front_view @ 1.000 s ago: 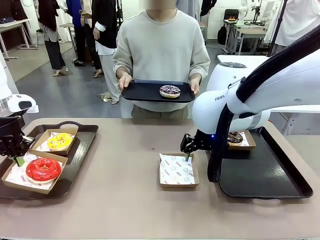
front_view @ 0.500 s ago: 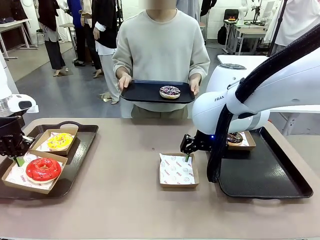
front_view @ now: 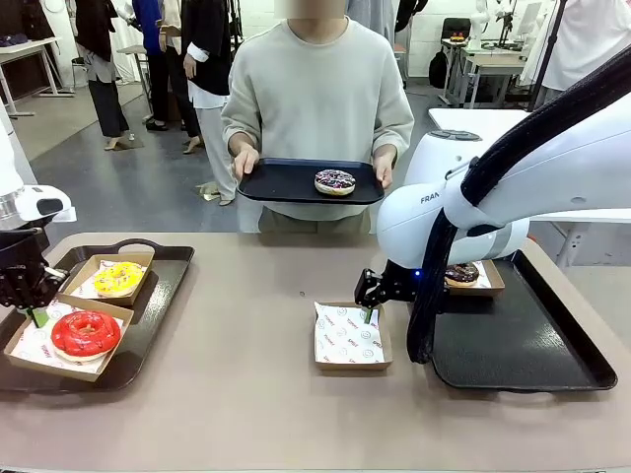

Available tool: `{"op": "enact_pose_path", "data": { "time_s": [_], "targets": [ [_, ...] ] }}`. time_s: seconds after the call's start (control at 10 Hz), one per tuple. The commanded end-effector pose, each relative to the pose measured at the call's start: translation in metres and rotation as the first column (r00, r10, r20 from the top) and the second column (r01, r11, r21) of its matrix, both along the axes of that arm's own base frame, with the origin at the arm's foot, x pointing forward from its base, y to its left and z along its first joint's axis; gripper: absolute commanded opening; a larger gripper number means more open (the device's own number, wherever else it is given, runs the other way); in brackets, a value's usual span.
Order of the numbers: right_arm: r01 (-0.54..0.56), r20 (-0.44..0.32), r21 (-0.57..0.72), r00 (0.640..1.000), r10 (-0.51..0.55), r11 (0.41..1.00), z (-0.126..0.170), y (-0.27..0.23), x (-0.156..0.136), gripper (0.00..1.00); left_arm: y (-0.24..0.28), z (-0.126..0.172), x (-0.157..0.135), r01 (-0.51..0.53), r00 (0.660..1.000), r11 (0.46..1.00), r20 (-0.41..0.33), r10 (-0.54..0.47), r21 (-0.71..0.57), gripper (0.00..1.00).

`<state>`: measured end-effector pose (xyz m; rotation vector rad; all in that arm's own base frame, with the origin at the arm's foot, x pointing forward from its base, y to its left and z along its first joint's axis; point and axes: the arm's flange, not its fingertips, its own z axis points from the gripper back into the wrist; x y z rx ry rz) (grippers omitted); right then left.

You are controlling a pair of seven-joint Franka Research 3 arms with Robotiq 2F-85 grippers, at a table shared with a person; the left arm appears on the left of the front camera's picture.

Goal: Individually package the donuts and arrange them on the tray.
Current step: Place the picked Paper togo box on the Handle tray while simultaneously picking up another Paper togo box from the table with the other hand.

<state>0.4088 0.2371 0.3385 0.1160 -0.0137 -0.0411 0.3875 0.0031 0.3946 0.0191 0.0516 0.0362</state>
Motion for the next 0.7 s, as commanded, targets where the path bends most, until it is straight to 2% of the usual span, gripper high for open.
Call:
{"op": "enact_pose_path", "data": {
  "time_s": [0.0,0.6],
  "targets": [
    [0.015,-0.021,-0.046,1.000,-0.016,0.999,-0.005,0.012,0.005,1.00,-0.009,0.001,0.011,-0.041,0.999,0.999,0.018,0.041,0.001,0.01],
    [0.010,-0.079,-0.053,0.997,-0.014,0.999,-0.023,0.022,0.011,1.00,-0.026,-0.015,0.030,-0.057,0.998,0.997,0.009,0.056,0.054,0.01]
  ]
}}
